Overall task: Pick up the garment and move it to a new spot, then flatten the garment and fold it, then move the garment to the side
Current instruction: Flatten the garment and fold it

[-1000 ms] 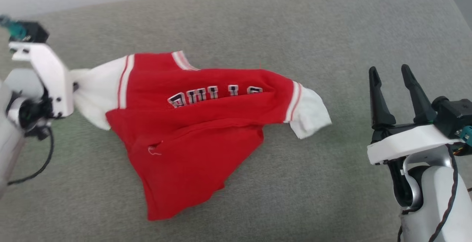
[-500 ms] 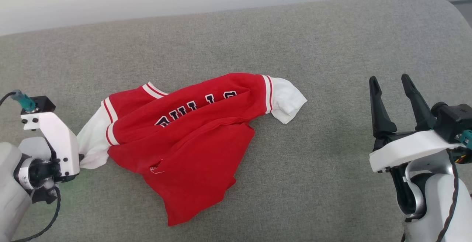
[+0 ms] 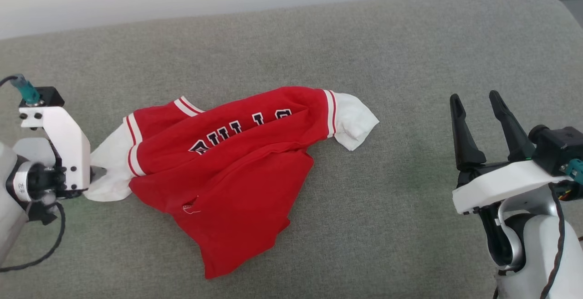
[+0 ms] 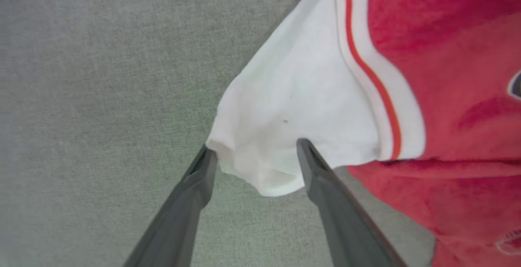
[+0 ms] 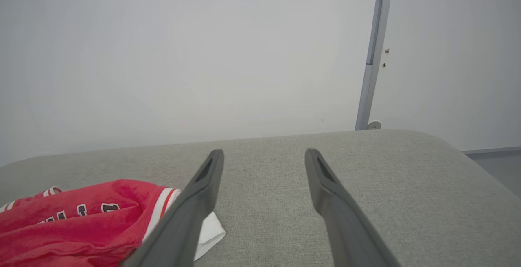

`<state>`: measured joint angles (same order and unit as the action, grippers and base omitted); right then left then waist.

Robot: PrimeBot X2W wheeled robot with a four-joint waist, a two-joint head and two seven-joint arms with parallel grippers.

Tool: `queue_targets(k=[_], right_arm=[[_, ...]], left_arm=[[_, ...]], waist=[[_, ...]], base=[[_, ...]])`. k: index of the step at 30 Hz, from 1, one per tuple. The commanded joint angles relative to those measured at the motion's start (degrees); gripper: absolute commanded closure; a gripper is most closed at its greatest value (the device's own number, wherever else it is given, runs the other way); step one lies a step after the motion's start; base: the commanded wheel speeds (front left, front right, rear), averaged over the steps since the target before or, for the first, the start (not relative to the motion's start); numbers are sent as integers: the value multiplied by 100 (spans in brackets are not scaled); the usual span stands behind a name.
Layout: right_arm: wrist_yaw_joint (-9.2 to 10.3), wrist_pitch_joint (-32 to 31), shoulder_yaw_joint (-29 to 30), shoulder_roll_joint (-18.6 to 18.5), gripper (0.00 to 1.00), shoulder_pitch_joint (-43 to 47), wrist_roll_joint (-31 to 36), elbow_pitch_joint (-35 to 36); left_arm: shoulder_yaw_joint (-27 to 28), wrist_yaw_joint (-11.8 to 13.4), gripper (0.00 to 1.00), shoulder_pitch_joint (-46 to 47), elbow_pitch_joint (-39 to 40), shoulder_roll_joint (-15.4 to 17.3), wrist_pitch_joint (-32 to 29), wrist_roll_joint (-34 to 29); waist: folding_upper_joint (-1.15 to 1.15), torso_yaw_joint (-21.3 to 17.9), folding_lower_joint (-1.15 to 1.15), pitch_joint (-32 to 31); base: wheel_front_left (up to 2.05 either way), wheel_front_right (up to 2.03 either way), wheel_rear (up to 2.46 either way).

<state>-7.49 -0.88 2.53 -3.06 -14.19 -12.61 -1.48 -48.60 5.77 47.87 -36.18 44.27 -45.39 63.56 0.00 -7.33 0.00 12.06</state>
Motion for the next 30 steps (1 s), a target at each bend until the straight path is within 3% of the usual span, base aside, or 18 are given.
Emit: queue_targets(k=[1, 9, 10, 11, 30], right_arm=[[0, -1, 5, -13, 0, -51, -48, 40], [0, -263, -150, -109, 0, -212, -122, 34], [0, -330, -186, -140, 0, -244, -140, 8], [0, -410, -224, -166, 0, -281, -163, -19], [0, -2920, -1341, -922, 0, -1736, -819, -1624]], left_arm=[[-20, 31, 0, 73, -39, 0, -8, -49], [-110, -21, 0, 228, -698, -319, -43, -107], [-126, -67, 7, 209, -767, -393, -101, -59], [-150, -139, 100, 215, -813, -461, -90, -53], [-288, -744, 100, 1000, -1586, -1337, 428, -279]], waist=[[0, -25, 0, 52], [0, -83, 0, 357], [0, -74, 0, 391], [0, -60, 0, 424], [0, 668, 0, 797]], base=[[0, 0, 0], [0, 0, 0], [0, 0, 0], [0, 0, 0], [0, 0, 0]])
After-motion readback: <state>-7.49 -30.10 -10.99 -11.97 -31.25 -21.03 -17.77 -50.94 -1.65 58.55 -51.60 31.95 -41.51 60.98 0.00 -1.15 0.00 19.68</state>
